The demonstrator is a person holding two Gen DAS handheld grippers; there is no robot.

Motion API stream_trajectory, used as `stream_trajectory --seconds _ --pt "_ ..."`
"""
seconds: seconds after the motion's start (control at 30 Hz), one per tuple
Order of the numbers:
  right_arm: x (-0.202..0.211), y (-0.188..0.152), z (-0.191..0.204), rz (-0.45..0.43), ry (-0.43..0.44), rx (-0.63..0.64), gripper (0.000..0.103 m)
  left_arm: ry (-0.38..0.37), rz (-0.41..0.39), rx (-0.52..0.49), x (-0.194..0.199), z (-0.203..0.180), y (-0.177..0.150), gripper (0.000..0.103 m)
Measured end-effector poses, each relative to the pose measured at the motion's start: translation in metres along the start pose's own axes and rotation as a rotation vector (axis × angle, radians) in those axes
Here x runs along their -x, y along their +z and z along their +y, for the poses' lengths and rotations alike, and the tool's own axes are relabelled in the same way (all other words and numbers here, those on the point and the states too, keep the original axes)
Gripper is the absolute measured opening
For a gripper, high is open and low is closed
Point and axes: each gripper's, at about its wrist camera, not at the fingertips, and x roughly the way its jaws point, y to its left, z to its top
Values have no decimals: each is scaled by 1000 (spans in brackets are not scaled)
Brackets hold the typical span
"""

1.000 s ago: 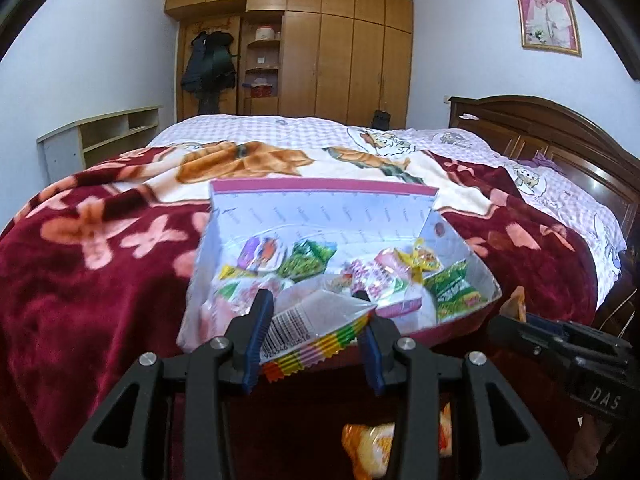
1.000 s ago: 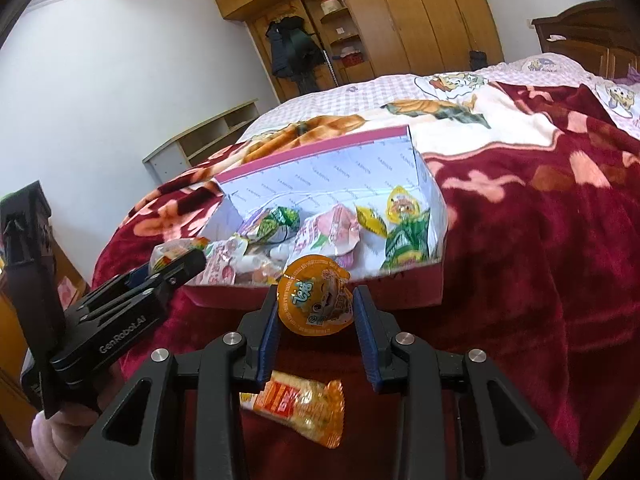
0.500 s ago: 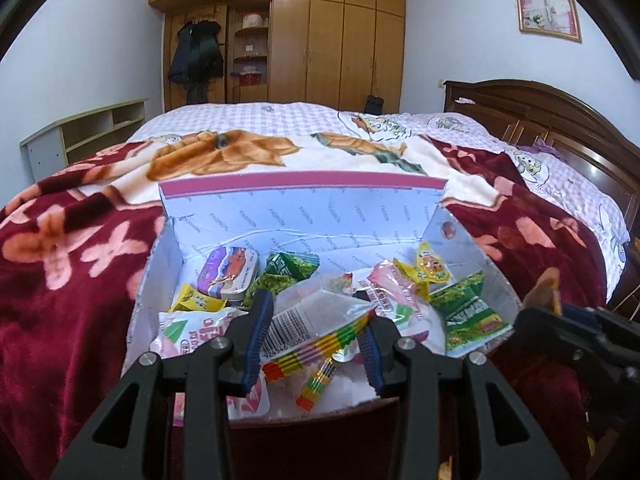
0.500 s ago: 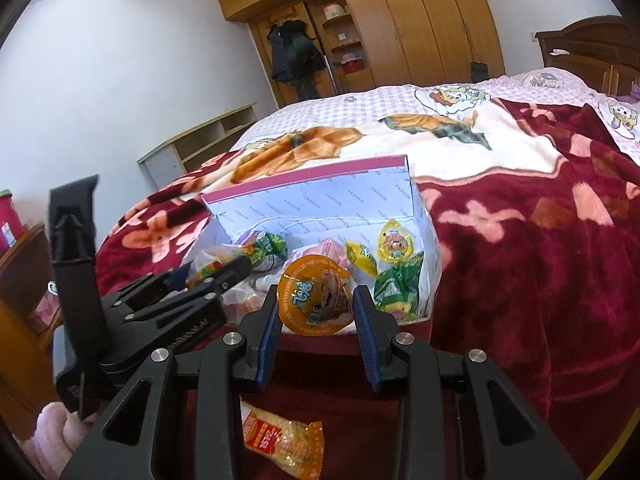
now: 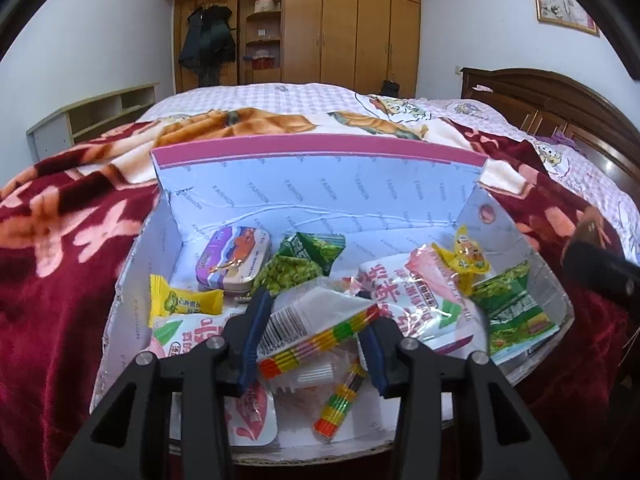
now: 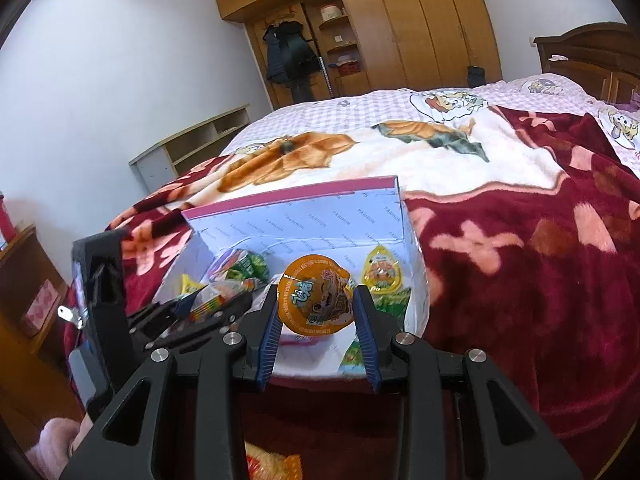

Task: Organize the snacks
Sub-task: 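Open both tools to release the candy packet and jelly cup into the box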

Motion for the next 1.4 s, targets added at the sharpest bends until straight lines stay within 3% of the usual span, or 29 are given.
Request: stream_trajectory --seconds 0.9,1.4 --pt "-92 26 -10 128 -74 14 36 -28 -27 35 0 3 -4 48" --pt "-105 30 -5 127 -86 19 38 -34 -33 42 -1 6 -4 48"
